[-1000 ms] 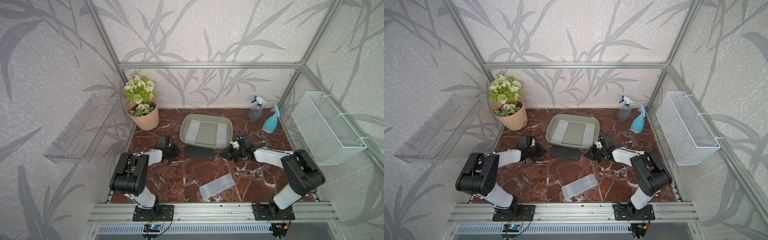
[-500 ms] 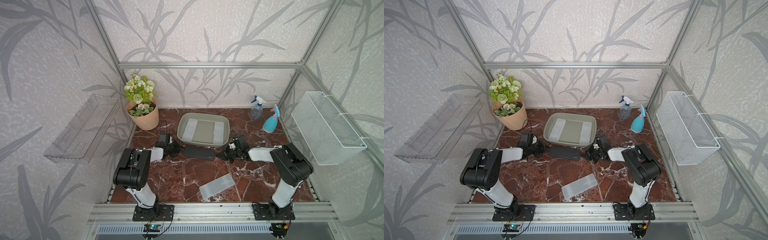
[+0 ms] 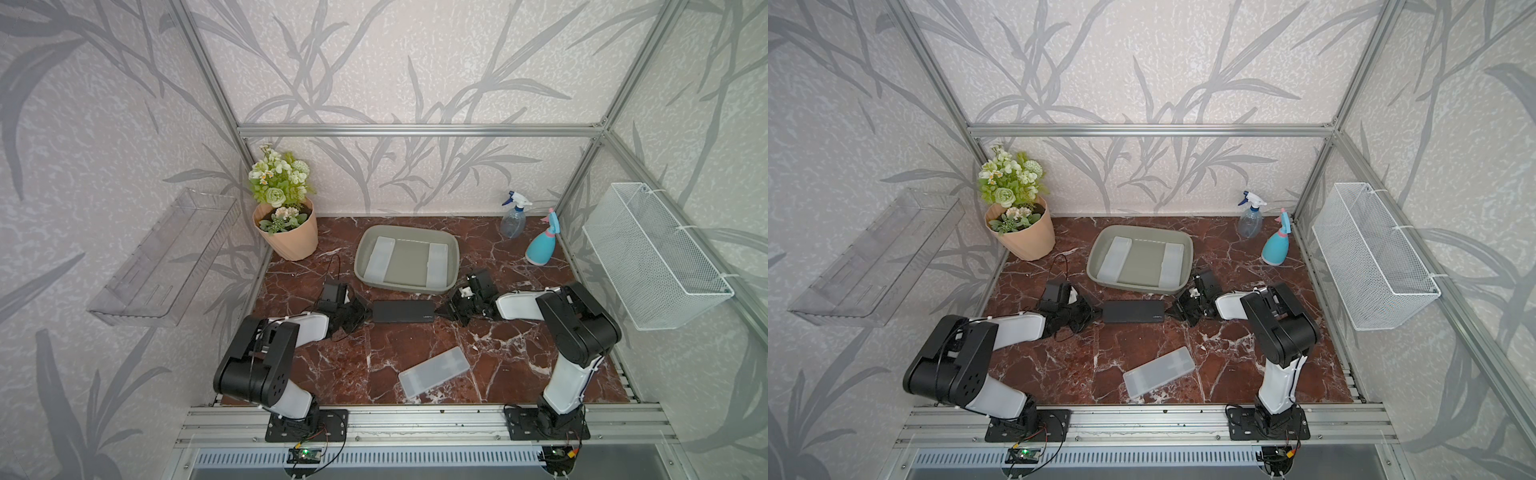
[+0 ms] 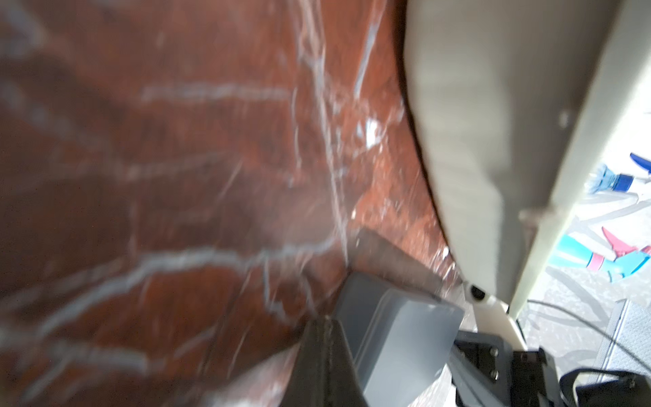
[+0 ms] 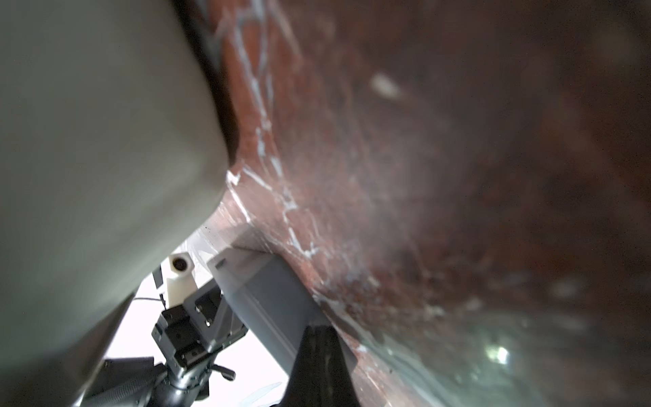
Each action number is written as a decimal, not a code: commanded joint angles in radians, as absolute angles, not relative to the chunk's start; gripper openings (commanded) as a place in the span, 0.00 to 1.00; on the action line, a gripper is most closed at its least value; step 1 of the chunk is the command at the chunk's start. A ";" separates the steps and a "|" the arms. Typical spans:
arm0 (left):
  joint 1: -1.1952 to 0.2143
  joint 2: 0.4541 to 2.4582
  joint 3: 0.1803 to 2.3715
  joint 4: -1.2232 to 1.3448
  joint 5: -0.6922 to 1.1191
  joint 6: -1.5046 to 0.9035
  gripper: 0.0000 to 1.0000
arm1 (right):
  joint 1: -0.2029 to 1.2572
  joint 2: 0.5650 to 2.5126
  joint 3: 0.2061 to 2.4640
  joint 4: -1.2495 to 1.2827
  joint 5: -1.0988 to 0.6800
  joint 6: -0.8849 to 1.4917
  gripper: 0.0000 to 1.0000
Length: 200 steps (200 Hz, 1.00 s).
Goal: Put the pencil case into the storage box
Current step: Adjust the pencil case at the center of the board.
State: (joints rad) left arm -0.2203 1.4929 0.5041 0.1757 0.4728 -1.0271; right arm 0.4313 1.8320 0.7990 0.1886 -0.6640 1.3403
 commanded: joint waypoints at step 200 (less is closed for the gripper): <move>-0.335 0.669 0.329 -0.343 0.248 -1.158 0.49 | 0.426 1.738 0.988 -0.187 -0.773 1.051 0.07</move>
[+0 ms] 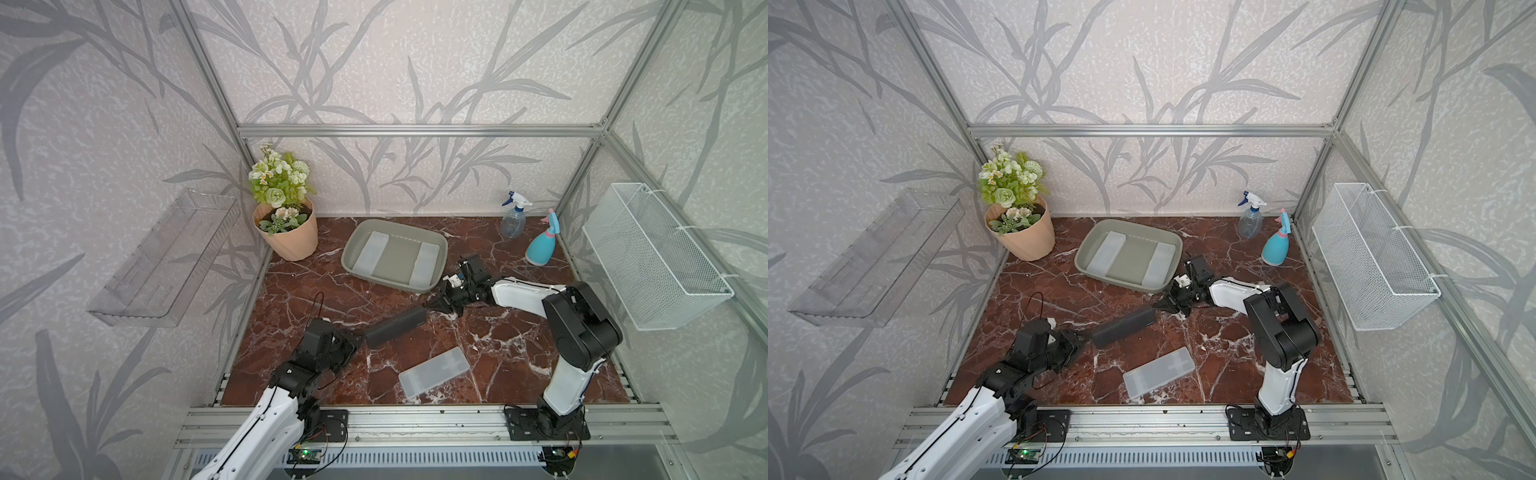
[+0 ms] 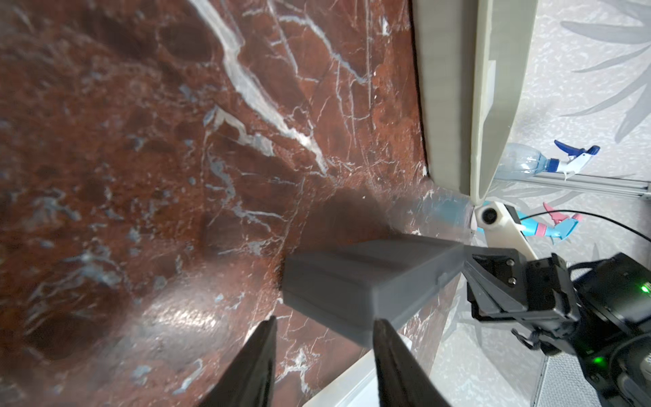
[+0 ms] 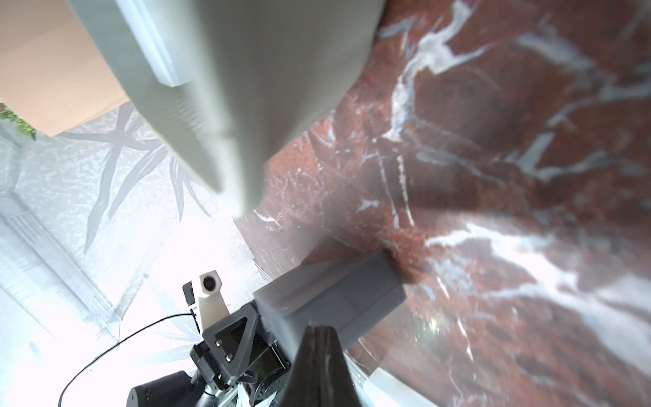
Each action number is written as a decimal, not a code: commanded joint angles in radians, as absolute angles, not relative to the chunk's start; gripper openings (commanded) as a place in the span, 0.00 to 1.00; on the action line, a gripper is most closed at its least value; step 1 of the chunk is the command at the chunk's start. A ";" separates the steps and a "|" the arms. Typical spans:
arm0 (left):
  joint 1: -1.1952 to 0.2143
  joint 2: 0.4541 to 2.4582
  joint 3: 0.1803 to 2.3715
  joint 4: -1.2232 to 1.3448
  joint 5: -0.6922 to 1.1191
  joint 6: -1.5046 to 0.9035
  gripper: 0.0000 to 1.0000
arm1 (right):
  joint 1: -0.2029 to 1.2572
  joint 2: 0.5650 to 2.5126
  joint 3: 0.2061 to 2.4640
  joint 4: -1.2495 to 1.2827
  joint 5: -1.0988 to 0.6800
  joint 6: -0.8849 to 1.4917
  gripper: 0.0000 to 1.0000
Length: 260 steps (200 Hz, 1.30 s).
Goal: Put the pencil case into the storage box
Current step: Adjust the pencil case at the center of the board, then pick up the pencil case from the center of the board.
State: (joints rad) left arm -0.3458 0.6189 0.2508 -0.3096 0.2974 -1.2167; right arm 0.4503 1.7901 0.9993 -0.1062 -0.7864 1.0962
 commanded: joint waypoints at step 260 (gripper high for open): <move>-0.799 1.758 1.380 -1.023 -0.127 -0.045 0.74 | 0.124 1.387 0.850 -0.483 -0.687 0.878 0.42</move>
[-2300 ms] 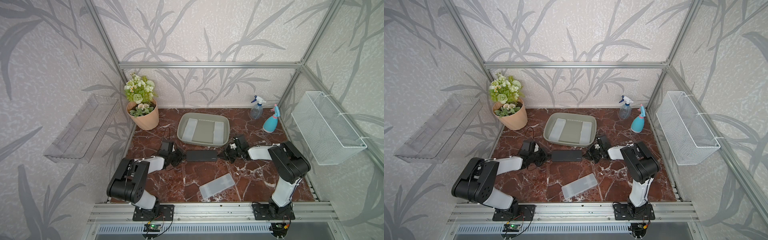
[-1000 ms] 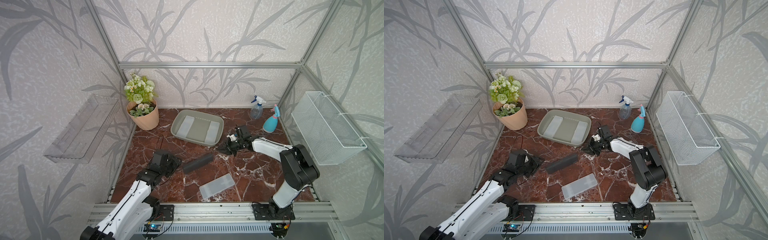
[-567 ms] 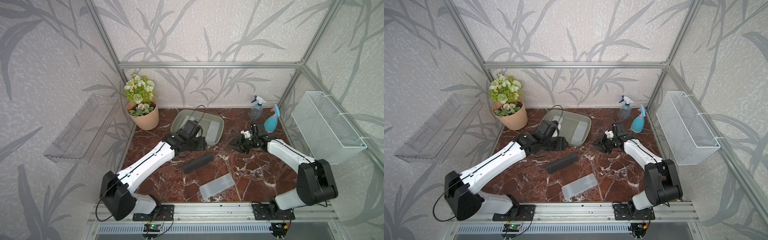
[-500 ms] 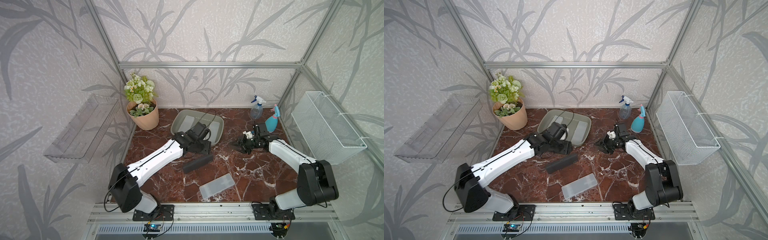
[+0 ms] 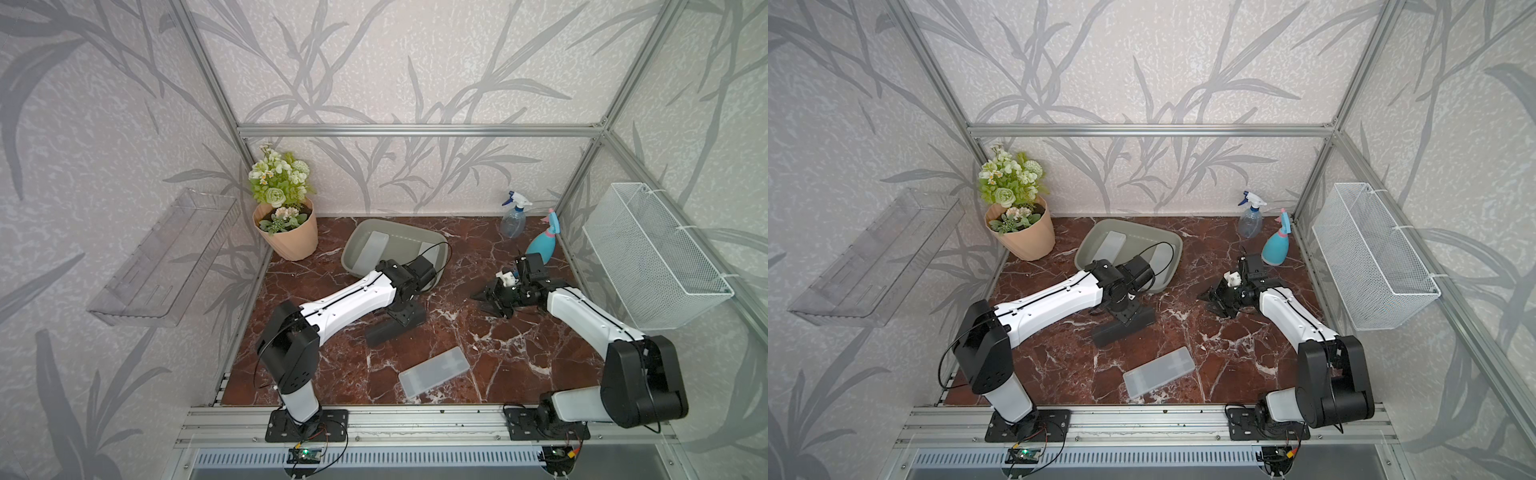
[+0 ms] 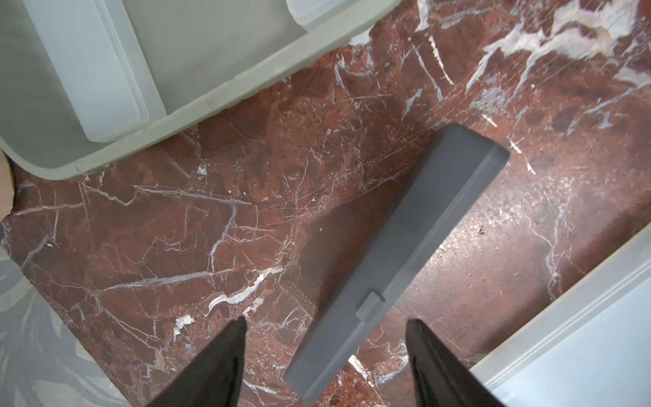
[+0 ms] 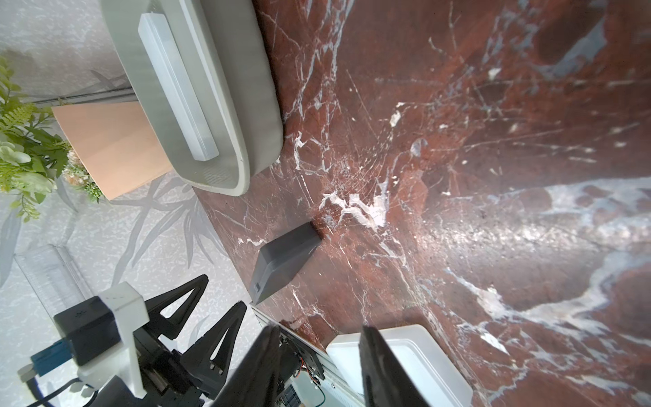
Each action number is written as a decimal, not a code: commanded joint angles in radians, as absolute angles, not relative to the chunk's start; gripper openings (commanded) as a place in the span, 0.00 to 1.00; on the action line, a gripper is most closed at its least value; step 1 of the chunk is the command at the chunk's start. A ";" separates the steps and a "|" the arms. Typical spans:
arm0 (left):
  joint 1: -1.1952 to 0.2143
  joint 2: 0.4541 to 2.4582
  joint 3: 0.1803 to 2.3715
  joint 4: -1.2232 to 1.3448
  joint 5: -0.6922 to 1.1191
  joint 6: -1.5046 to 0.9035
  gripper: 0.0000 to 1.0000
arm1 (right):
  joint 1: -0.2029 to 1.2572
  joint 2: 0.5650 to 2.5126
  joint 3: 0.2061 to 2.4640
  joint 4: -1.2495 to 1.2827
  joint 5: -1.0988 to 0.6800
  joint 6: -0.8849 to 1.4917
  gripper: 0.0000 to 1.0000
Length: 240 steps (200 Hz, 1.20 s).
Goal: Put the pencil case into the storage box
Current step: Pick up the pencil case from the center of the board.
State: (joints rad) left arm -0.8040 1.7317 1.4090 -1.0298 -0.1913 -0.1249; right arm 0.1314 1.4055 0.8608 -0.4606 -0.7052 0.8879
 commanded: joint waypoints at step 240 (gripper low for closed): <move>-0.253 1.739 1.565 -0.841 0.965 0.061 0.22 | 0.124 1.530 1.061 -0.655 -0.644 0.822 0.44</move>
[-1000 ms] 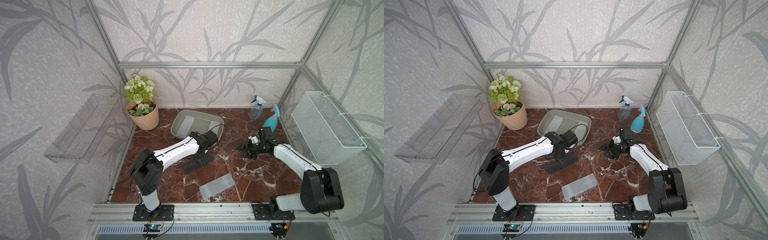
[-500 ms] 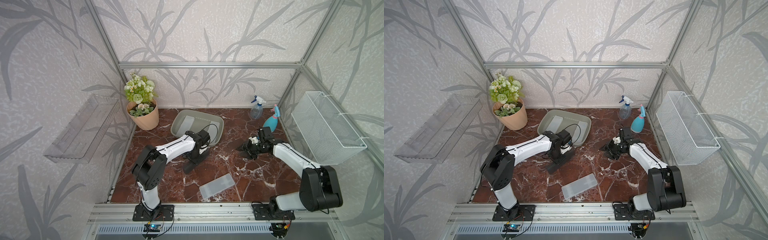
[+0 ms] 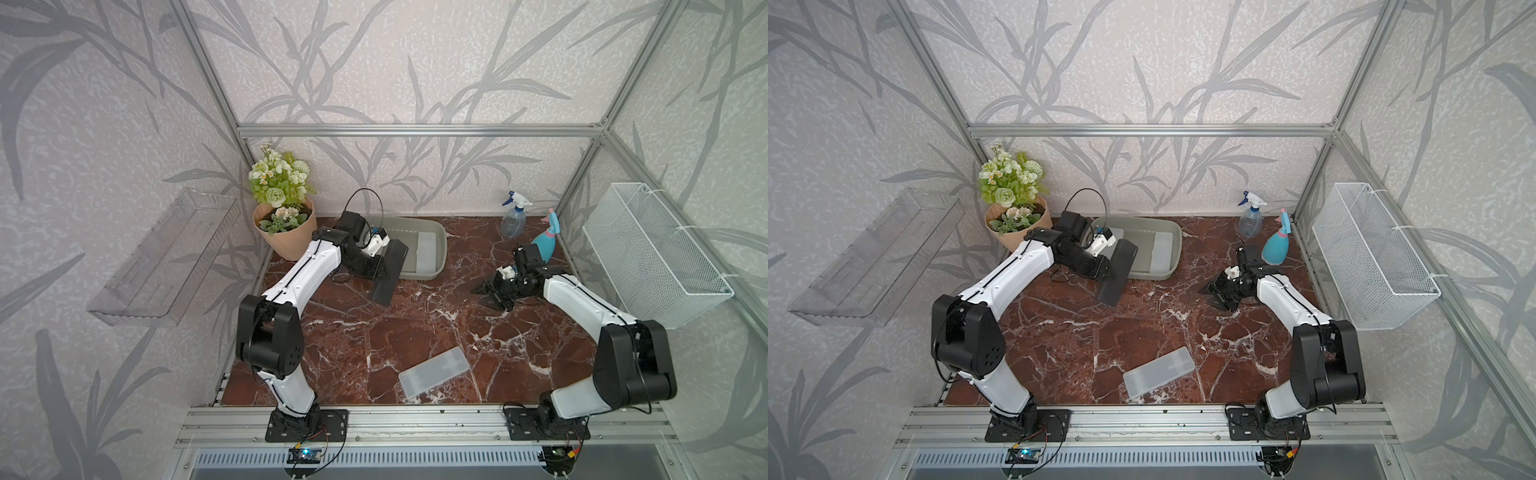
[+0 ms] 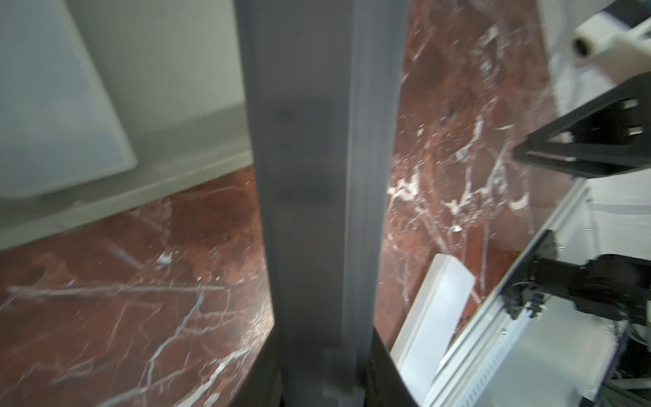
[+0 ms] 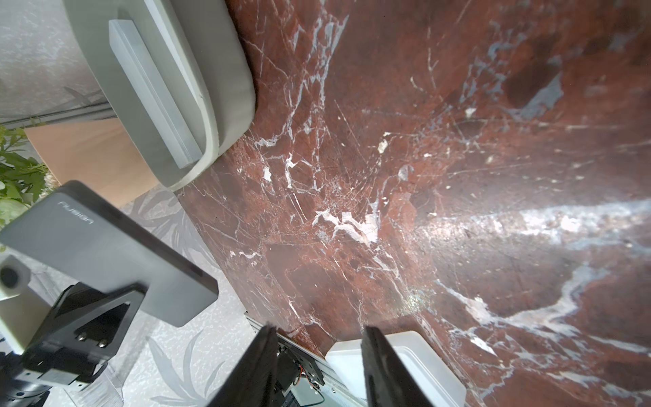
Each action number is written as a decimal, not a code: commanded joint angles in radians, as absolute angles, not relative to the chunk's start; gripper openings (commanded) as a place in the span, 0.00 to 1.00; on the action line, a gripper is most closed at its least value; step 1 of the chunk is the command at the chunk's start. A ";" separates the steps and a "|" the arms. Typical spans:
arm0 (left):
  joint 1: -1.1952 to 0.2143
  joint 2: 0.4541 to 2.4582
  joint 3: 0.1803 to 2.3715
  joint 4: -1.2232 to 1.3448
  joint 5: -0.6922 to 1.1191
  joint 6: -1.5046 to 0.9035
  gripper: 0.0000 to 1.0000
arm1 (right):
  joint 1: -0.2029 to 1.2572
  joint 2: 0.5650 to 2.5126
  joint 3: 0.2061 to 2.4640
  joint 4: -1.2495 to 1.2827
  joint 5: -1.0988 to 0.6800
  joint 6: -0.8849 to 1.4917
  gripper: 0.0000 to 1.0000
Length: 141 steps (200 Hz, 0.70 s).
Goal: Put the pencil case into the storage box
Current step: Pick up the pencil case from the center of the board, then place the pencil case at the storage box.
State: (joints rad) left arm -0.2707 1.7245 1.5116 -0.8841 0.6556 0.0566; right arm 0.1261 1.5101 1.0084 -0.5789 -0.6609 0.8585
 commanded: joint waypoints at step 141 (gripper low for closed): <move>-0.172 2.375 2.072 -0.468 0.939 -0.357 0.27 | 0.124 1.605 1.141 -0.686 -0.624 0.833 0.43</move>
